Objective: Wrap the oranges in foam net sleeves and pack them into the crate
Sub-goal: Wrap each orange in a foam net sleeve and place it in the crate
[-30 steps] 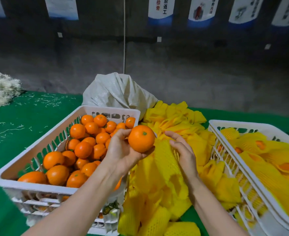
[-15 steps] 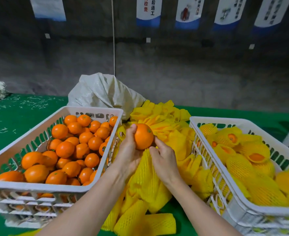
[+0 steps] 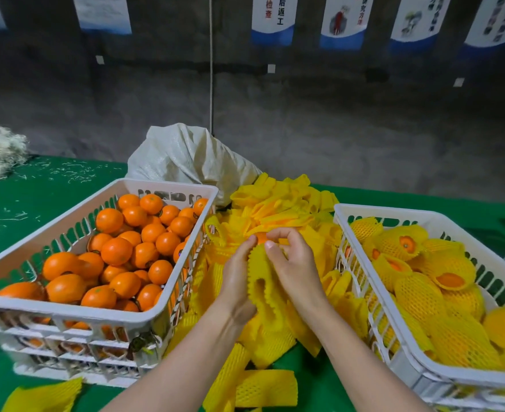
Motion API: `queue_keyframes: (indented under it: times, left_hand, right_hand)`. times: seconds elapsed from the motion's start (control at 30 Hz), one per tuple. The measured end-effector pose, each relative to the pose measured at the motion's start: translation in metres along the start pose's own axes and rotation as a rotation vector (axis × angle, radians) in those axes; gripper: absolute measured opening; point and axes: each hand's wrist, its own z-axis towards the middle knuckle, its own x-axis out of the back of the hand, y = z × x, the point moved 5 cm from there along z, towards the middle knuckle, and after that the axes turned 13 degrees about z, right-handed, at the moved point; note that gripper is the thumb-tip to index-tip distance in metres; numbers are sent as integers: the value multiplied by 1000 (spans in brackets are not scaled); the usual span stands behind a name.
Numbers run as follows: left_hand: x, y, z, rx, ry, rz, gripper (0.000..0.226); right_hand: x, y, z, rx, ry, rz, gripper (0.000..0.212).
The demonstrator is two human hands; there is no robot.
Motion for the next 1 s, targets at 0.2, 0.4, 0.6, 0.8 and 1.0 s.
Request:
queue_keyframes:
  times: [0.2, 0.4, 0.6, 0.8, 1.0]
  left_hand:
    - [2, -10, 3, -4, 101, 23, 38]
    - [-6, -10, -7, -117, -146, 133, 58]
    - [-1, 4, -4, -222, -62, 75, 56]
    - [-5, -6, -5, 20, -114, -72, 66]
    - [1, -5, -6, 51, -216, -10, 64]
  right_hand:
    - [25, -1, 5, 246, 246, -299, 11]
    - [31, 7, 6, 300, 309, -286, 20]
    - [26, 16, -6, 283, 267, -217, 34]
    - [26, 14, 2, 239, 204, -88, 18]
    - [39, 5, 30, 155, 219, 11, 23]
